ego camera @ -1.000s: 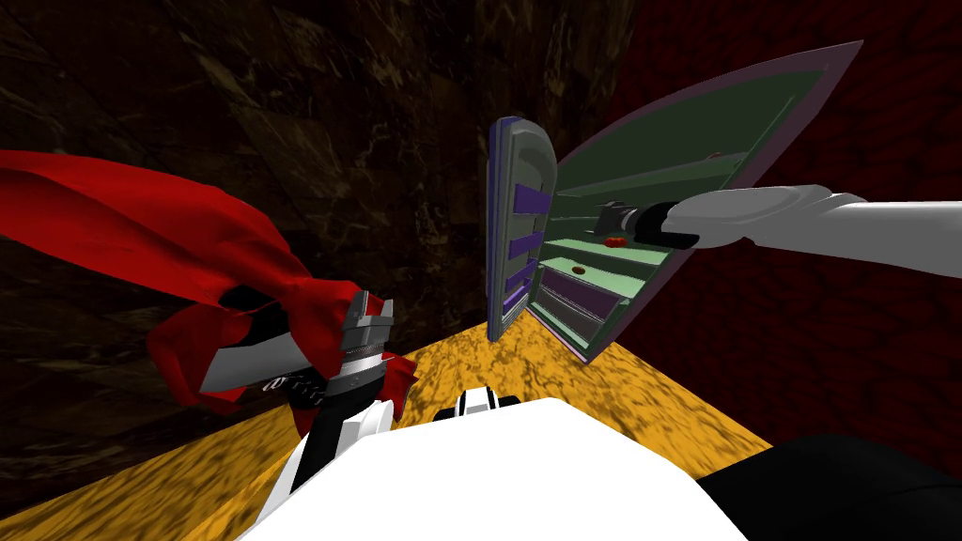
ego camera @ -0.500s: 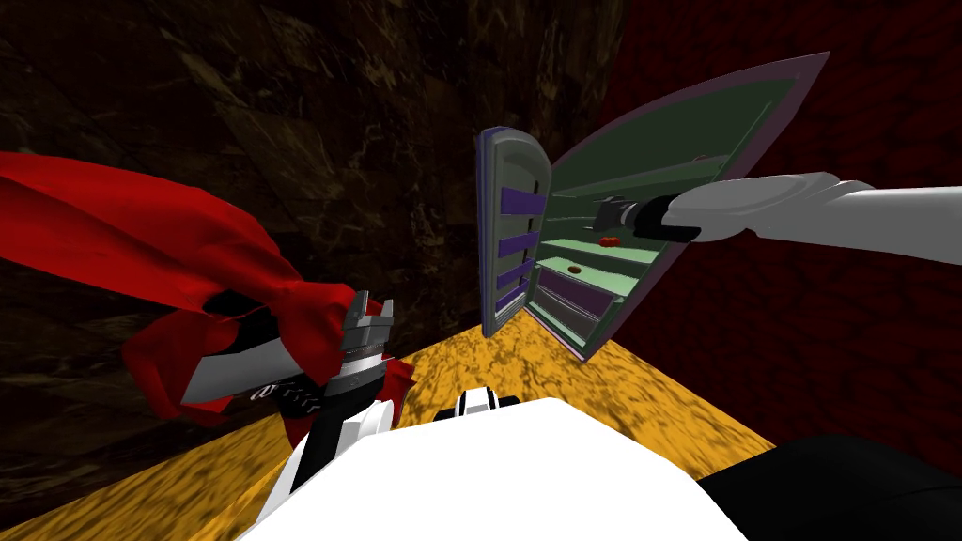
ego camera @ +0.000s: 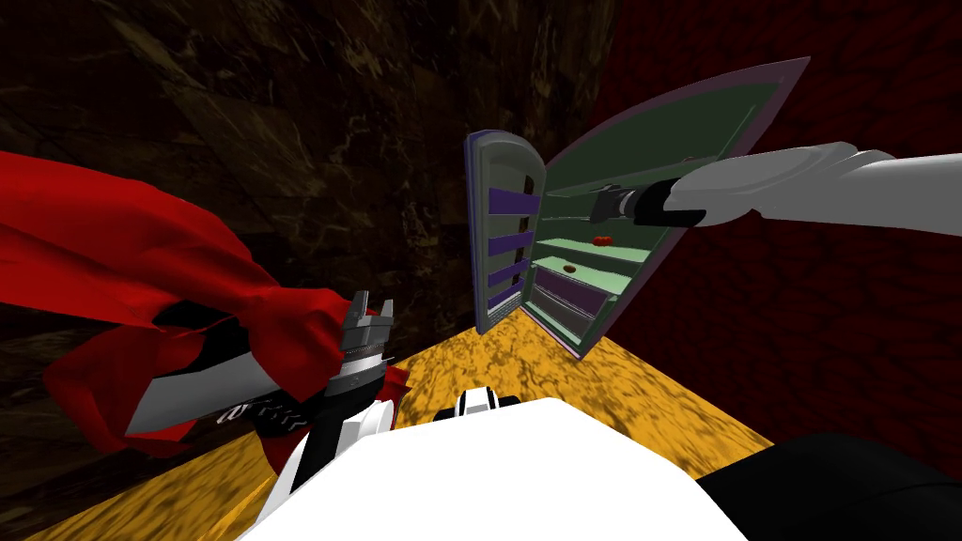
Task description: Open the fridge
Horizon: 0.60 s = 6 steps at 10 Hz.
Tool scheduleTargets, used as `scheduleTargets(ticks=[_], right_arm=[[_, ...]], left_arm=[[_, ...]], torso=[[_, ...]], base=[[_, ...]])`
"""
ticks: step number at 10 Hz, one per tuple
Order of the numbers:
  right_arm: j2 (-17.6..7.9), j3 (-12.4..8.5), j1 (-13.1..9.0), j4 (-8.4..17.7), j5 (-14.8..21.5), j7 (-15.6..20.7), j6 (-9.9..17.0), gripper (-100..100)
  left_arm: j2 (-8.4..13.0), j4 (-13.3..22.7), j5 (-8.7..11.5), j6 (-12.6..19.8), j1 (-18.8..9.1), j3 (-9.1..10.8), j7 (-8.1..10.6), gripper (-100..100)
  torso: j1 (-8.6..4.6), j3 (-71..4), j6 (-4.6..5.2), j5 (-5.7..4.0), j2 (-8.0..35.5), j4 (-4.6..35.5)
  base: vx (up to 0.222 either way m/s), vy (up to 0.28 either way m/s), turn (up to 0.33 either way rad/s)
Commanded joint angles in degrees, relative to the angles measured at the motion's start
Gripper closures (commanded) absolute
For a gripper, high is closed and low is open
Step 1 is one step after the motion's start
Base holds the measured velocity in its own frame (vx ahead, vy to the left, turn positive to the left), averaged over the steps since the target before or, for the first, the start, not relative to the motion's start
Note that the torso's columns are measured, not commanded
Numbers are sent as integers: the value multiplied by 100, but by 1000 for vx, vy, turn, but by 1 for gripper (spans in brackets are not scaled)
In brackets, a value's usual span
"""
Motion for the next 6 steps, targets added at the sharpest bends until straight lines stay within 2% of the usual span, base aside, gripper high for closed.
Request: scheduleTargets(ticks=[1, 6], right_arm=[[0, 25, -23, -6, 10, -19, -1, 0], [0, 23, -21, -5, 9, -17, -1, 0]], left_arm=[[0, 0, 0, 0, 0, 0, 0, 0], [0, 0, 0, 0, 0, 0, 0, 0]], torso=[[1, 0, 1, 1, 1, 1], [1, -5, 1, 2, -8, -2]], base=[[0, 0, 0], [0, 0, 0]])
